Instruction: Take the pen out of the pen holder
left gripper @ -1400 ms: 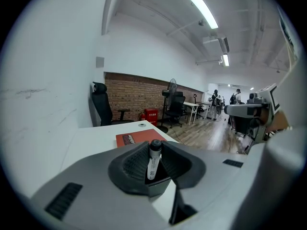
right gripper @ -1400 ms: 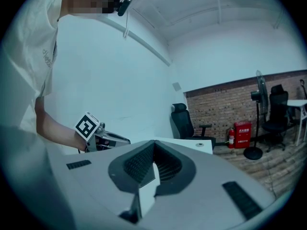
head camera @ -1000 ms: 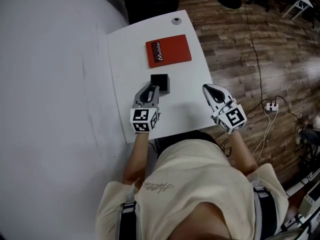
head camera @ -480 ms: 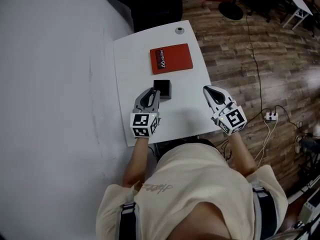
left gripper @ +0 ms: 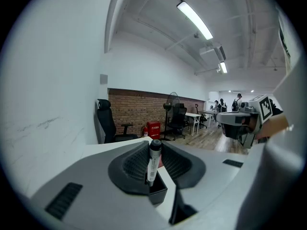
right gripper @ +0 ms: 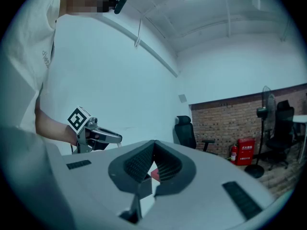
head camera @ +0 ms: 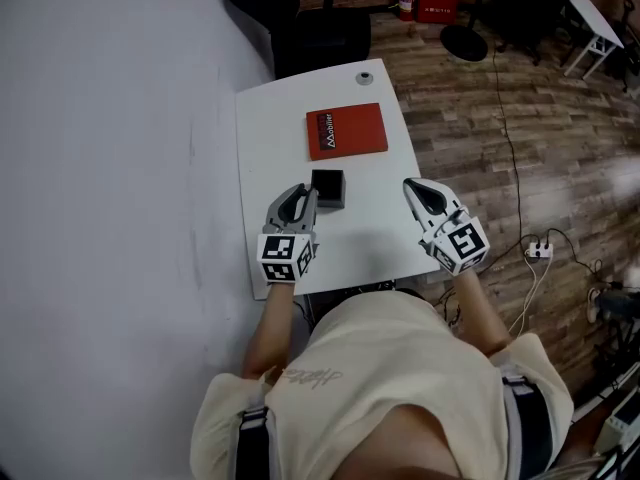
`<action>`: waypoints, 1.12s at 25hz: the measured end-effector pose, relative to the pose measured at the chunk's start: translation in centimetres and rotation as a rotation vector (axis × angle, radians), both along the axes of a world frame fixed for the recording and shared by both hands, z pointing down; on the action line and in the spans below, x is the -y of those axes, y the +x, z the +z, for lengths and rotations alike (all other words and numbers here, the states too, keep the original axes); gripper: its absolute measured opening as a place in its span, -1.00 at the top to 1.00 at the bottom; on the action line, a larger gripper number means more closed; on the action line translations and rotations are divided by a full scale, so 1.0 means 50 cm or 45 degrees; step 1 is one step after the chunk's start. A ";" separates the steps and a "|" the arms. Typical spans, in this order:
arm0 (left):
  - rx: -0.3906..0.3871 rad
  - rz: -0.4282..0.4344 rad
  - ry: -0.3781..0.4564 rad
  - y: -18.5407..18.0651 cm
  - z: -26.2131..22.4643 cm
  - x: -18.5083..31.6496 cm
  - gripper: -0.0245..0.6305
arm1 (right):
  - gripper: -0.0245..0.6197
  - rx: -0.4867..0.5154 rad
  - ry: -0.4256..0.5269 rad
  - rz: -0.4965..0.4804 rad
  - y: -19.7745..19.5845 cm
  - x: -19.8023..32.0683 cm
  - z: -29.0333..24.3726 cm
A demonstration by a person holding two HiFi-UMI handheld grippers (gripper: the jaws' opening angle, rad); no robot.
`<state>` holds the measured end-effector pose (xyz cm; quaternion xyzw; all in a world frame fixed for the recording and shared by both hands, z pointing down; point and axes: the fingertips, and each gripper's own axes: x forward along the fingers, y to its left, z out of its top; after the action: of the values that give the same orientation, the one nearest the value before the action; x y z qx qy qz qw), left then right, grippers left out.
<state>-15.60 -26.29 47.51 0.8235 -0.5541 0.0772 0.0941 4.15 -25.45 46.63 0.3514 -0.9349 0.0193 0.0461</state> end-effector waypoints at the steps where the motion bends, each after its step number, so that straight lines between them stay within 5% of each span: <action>1: -0.004 -0.003 0.003 -0.002 -0.003 -0.001 0.65 | 0.90 0.000 0.004 -0.002 -0.001 0.000 -0.002; 28: -0.005 -0.004 0.028 -0.017 -0.027 -0.034 0.65 | 0.90 -0.027 0.032 -0.063 -0.032 -0.030 -0.015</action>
<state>-16.46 -24.57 46.18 0.8238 -0.5560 0.0694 0.0860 2.56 -23.93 45.89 0.3289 -0.9429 0.0028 0.0519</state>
